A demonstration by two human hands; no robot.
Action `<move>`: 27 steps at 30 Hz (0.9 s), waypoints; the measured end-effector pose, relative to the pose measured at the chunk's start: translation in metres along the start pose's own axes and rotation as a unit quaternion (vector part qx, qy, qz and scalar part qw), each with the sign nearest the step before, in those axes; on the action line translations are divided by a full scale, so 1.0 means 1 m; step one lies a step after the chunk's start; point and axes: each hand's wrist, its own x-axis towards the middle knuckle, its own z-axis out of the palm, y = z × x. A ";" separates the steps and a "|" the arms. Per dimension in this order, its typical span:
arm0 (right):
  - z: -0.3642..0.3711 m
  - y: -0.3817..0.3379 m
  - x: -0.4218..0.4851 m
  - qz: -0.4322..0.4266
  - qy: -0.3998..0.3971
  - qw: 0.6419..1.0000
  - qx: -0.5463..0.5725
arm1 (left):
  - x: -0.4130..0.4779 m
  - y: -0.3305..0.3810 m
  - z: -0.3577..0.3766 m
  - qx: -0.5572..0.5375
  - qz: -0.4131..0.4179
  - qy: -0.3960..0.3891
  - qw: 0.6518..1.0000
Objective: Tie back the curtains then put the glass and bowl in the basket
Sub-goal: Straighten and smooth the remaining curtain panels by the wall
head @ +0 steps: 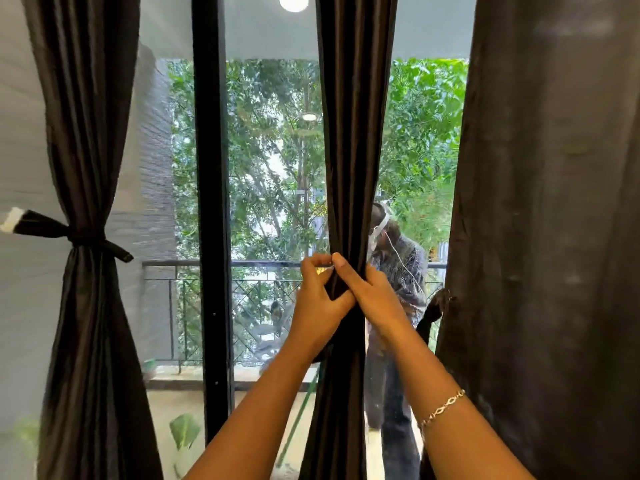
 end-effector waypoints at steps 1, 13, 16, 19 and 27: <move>0.000 -0.001 0.002 0.004 0.012 1.000 -0.004 | -0.003 -0.002 -0.002 -0.021 -0.004 -0.007 1.000; -0.003 0.002 0.001 0.025 -0.010 0.999 0.032 | -0.008 -0.015 -0.015 -0.016 -0.008 0.046 0.999; -0.004 0.002 -0.003 0.016 -0.034 0.998 0.045 | -0.003 -0.019 -0.020 0.023 0.014 0.076 0.997; -0.002 0.001 -0.005 -0.029 -0.041 0.999 -0.007 | 0.000 -0.020 -0.023 0.033 0.037 0.066 0.997; -0.002 0.008 -0.002 -0.072 -0.002 0.988 -0.140 | 0.005 -0.024 -0.033 0.207 0.111 0.223 0.946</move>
